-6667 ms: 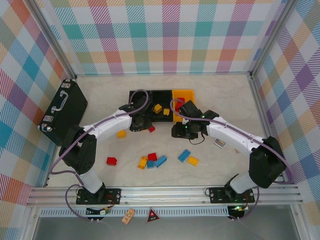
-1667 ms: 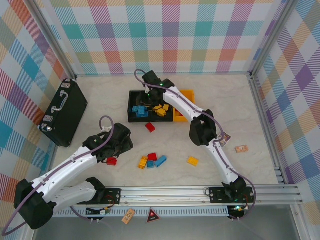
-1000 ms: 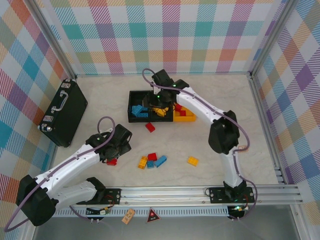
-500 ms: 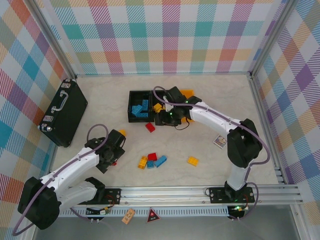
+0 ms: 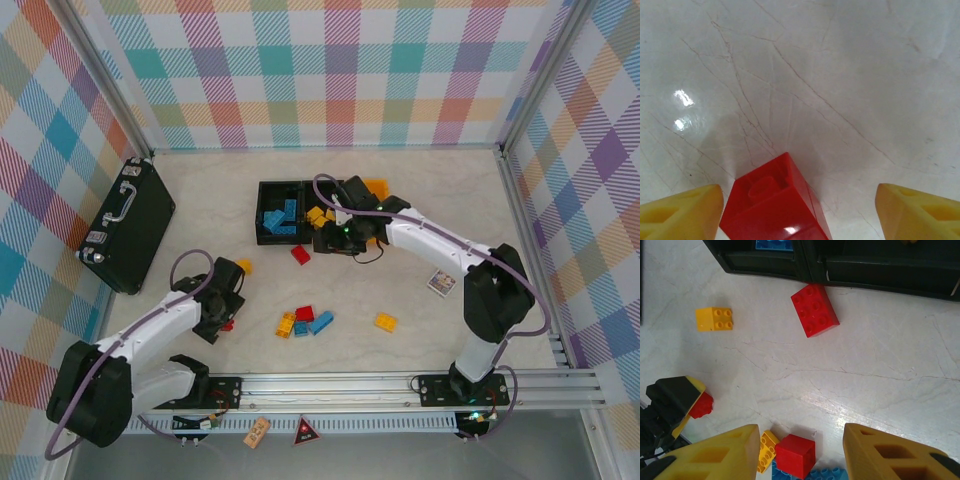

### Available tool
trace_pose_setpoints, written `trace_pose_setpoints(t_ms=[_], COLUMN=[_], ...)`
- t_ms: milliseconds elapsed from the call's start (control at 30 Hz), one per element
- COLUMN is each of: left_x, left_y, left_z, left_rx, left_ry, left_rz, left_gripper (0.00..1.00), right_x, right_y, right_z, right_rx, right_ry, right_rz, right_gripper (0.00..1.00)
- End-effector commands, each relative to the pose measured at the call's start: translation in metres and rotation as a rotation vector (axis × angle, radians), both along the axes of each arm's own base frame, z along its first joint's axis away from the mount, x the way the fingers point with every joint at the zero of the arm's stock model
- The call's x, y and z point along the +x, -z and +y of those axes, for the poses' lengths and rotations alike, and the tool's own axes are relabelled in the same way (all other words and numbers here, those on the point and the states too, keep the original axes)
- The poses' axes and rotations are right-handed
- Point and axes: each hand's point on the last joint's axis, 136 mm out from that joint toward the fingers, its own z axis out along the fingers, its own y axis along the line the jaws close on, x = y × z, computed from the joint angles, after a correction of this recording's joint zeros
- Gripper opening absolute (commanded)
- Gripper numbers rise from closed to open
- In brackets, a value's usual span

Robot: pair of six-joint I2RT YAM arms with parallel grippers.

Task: Sort the legos into containers by color
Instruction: Pick up the lego from the bottom-left of the table.

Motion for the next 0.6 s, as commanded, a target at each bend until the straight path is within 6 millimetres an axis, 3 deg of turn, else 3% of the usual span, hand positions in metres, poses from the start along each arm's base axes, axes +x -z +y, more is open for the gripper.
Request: trace_pose_setpoints(t_ms=[0, 133, 233, 433, 567], left_x=[-0.001, 0.006, 0.019, 0.055, 0.084], left_y=[0.004, -0.004, -0.016, -0.048, -0.068], left_z=[-0.001, -0.003, -0.010, -0.033, -0.062], left_rx=[-0.009, -0.007, -0.022, -0.036, -0.040], left_ry=[0.006, 0.033, 0.077, 0.218, 0.334], left_rz=[0.020, 0.004, -0.030, -0.096, -0.132], left_gripper=[0.65, 0.43, 0.38, 0.33, 0.34], right_x=[-0.002, -0.002, -0.003, -0.008, -0.014], right_y=[-0.009, -0.009, -0.008, -0.006, -0.004], right_z=[0.000, -0.002, -0.005, -0.016, -0.030], right_rx=[0.016, 0.011, 0.003, -0.010, -0.009], right_ry=[0.010, 0.016, 0.022, 0.043, 0.069], right_rz=[-0.019, -0.022, -0.025, -0.028, -0.026], right_gripper=[0.47, 0.47, 0.46, 0.47, 0.47])
